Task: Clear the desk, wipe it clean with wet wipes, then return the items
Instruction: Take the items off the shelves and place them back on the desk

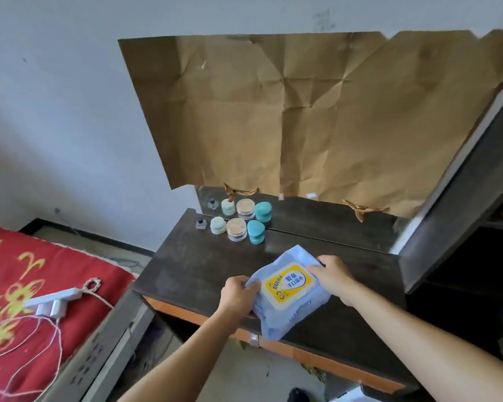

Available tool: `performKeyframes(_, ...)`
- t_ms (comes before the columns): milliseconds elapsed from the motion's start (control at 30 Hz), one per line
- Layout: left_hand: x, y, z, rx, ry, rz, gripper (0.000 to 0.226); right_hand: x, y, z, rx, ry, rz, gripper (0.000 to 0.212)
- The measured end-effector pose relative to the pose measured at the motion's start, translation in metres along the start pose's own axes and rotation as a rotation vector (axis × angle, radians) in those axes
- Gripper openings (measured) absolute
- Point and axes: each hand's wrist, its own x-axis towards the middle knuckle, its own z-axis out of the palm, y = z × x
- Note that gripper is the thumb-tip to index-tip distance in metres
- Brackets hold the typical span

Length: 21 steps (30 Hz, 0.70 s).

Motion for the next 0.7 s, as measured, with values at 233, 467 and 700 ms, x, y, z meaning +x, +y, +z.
performKeyframes(233, 0.070, -0.027, -0.082, 0.278, 0.163, -0.129, 0.025, 0.086, -0.064, 0.106, -0.181, -0.194, -0.134, 0.007)
performKeyframes(467, 0.132, -0.047, -0.150, 0.378, 0.229, -0.189, 0.027, 0.148, -0.131, 0.193, -0.332, -0.279, -0.261, 0.008)
performKeyframes(700, 0.198, -0.073, -0.210, 0.507, 0.175, -0.198, 0.027, 0.190, -0.174, 0.271, -0.342, -0.265, -0.248, 0.008)
